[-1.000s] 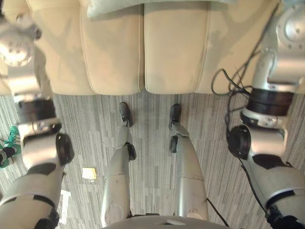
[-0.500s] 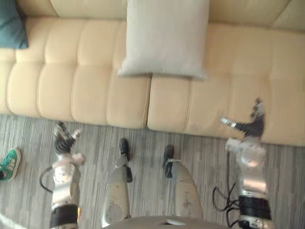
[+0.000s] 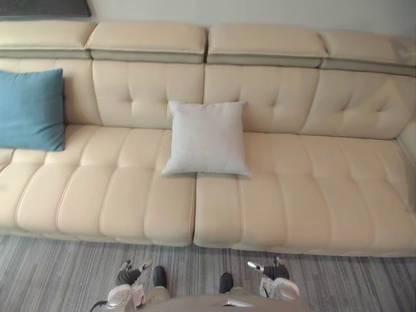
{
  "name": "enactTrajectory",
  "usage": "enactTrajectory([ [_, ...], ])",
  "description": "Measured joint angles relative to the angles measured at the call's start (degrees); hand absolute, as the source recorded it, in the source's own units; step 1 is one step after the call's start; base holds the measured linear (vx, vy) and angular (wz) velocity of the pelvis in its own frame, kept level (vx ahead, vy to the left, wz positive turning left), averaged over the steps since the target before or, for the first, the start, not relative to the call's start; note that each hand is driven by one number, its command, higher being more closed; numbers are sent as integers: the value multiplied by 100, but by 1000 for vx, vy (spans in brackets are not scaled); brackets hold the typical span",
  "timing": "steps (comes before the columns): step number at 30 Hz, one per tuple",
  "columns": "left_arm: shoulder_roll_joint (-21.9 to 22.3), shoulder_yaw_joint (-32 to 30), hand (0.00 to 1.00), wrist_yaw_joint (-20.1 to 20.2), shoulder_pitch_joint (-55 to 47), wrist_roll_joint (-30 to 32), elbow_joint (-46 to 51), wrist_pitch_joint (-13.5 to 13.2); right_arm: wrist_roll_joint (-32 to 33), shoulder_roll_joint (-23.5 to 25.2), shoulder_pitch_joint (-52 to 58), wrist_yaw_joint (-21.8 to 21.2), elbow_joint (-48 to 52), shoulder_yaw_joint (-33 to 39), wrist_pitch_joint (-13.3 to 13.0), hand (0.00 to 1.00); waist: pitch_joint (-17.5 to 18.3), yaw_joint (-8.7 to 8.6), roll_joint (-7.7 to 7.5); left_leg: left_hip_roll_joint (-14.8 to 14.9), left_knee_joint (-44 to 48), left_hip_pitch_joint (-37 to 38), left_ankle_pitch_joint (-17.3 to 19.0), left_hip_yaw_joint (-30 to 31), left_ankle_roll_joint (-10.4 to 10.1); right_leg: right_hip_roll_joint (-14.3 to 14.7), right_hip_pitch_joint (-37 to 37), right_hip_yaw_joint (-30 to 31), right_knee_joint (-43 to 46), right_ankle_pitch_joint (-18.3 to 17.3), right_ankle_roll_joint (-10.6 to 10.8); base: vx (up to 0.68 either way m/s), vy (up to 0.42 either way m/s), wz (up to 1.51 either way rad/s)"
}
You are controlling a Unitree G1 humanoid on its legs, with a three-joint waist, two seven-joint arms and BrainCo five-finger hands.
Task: Pick up cushions and gather them together orderly.
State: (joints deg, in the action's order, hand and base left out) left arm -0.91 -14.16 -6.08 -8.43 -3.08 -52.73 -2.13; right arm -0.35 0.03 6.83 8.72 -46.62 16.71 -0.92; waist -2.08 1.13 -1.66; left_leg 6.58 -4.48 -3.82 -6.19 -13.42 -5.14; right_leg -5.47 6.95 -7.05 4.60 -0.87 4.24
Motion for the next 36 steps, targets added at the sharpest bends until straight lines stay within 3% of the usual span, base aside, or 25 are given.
enactTrajectory([
  [4,-36,-236,0,-110,21,91,-205,60,-161,-84,-70,-14,-440,55,124,0,28,-75,-21,-106,1,360,80,-235,74,-18,-295,314,-200,124,75,32,40,-28],
  [8,-74,-469,0,-154,53,89,-268,89,-231,-58,-270,-77,-635,42,148,0,-35,-18,-96,-187,22,538,172,-647,112,-36,-191,831,-163,321,137,-28,55,-65],
  [10,-150,-574,0,-203,163,87,-262,88,-241,-12,-428,-96,-611,-86,149,0,-263,37,-245,-205,445,459,425,-900,152,-77,-109,1098,-133,505,172,-108,55,-66],
  [12,-153,-686,0,-231,233,83,-210,92,-256,-33,-434,-105,-601,-207,147,0,-359,87,-314,-183,1017,172,754,-842,374,-77,53,1089,-140,794,184,-211,36,-69],
  [13,-68,-744,0,-250,242,87,-200,101,-348,-77,-527,-105,-581,-314,150,0,-443,139,-113,117,1312,-76,825,-972,509,-41,183,654,276,639,-28,-218,27,-66],
  [14,-54,-742,0,-251,241,87,-192,104,-364,-78,-512,-109,-586,-314,156,0,-473,101,-63,191,1378,-130,831,-968,529,-51,326,357,970,246,-133,-195,20,-29],
  [15,-56,-691,0,-250,236,87,-187,104,-351,-48,-417,-126,-596,-307,203,0,-492,82,-23,254,1431,-172,841,-858,511,-165,517,-59,2591,-473,-266,-107,-12,14],
  [17,-90,-702,0,-249,204,49,-186,119,-412,-69,-341,-111,-626,-313,218,0,-479,81,-61,235,1407,-209,708,-724,567,-423,258,-265,3985,-931,-88,-138,-67,31],
  [18,-91,-701,0,-249,196,44,-193,122,-417,-66,-334,-109,-637,-318,217,0,-468,82,-79,197,1378,-211,662,-687,572,-493,158,-262,4127,-992,-29,-203,-150,40],
  [20,-123,-718,0,-275,130,-13,-182,125,-441,-58,-390,-110,-772,-397,222,0,-353,119,-193,36,1216,-391,405,-620,517,-646,-245,-186,3757,-979,123,-218,-158,18],
  [21,-120,-720,0,-321,147,-24,-201,143,-450,-121,-501,-105,-892,-461,240,0,-287,203,-220,35,1108,-614,204,-525,393,-439,-381,-136,2958,-1330,230,-150,-94,-14],
  [22,-90,-717,0,-336,171,-27,-199,145,-449,-141,-522,-101,-893,-470,239,0,-271,243,-168,44,1043,-675,163,-499,349,-376,-393,-136,2726,-1351,208,-177,-75,-41],
  [23,-38,-692,0,-362,165,-29,-222,160,-449,-175,-597,-94,-892,-486,238,0,-264,315,19,48,886,-789,62,-320,277,-207,-504,-159,2101,-1383,157,-188,-53,-67],
  [24,-12,-598,0,-370,168,-60,-299,161,-448,-257,-717,-67,-893,-519,240,0,-301,367,92,98,714,-932,-375,-141,255,2,-703,-181,1269,-1402,124,-201,-79,-60],
  [27,-25,-390,0,-397,288,-68,-394,177,-444,-297,-723,-37,-869,-514,244,0,-459,233,305,222,413,-954,-697,-50,168,181,-853,-385,852,-1303,47,-225,-78,12],
  [28,-26,-338,0,-403,301,-70,-386,177,-443,-316,-685,8,-867,-501,255,0,-455,211,351,264,431,-960,-630,8,106,211,-807,-463,918,-1286,15,-221,-22,18],
  [29,-33,-332,0,-403,321,-73,-361,177,-440,-280,-669,13,-846,-466,258,0,-470,204,259,234,455,-978,-385,10,-86,148,-764,-480,884,-1268,-51,-169,5,6],
  [30,-136,-330,0,-401,343,-73,-268,176,-427,-178,-658,18,-824,-436,240,0,-529,195,86,177,779,-1106,-62,-2,-110,9,-682,-483,886,-1218,-91,-234,49,-13],
  [31,-121,-380,0,-399,391,-74,-171,164,-403,-161,-659,25,-808,-382,236,0,-595,212,-2,139,1815,-1310,142,114,62,-98,-553,-395,983,-1196,-66,-189,71,-28],
  [32,-67,-391,0,-407,378,-74,-170,162,-402,-161,-643,23,-769,-307,237,0,-597,211,19,113,2470,-1332,616,258,133,-126,-469,-258,1062,-1189,-46,-202,136,-54],
  [34,31,-436,0,-408,305,-73,-183,162,-403,-130,-512,21,-536,-295,230,0,-588,216,164,79,3078,-1210,1615,649,61,-41,-263,115,1193,-1143,35,-131,245,-89],
  [36,-12,-515,0,-395,300,-77,-183,167,-403,-2,-450,11,-505,-237,235,0,-586,197,106,51,3096,-1166,1728,512,164,-30,-107,463,1247,-1073,151,-96,202,-89],
])
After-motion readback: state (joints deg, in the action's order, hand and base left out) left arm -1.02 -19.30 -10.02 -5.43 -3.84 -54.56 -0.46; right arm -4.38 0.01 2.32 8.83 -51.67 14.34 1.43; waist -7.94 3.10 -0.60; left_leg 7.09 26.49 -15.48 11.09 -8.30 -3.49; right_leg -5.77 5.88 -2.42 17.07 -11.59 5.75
